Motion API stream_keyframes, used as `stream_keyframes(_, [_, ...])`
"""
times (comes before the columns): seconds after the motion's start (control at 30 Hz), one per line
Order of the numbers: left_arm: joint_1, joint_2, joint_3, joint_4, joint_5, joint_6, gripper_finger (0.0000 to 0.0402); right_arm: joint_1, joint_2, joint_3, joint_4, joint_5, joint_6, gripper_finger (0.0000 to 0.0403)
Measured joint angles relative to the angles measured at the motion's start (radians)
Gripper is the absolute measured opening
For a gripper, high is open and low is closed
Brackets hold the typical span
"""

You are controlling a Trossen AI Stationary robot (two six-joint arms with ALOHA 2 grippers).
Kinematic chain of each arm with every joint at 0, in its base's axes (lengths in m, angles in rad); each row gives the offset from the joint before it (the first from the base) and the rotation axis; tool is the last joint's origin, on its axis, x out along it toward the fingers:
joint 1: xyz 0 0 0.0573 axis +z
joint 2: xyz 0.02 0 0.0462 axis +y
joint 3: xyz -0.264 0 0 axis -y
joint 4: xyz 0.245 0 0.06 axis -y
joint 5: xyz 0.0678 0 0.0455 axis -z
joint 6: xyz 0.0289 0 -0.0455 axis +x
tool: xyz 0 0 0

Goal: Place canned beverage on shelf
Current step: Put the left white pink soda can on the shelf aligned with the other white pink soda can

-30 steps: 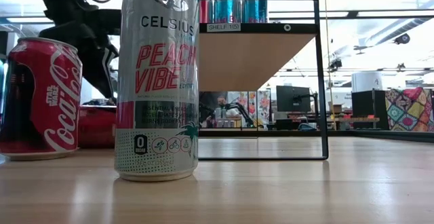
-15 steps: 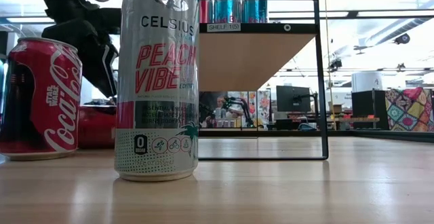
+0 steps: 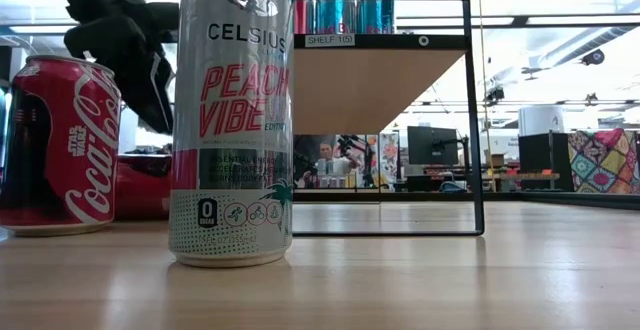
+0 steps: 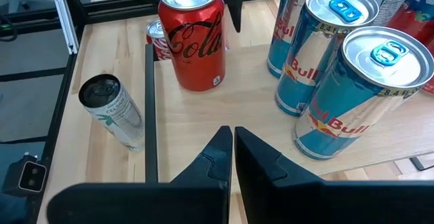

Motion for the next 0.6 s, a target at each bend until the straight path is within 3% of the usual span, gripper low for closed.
stream_keyframes(0.6, [-0.013,0.010,-0.020,0.043,0.027,-0.038,0.0228,0.000,0.000,-0.003,0.001,0.000,0.000,0.0009])
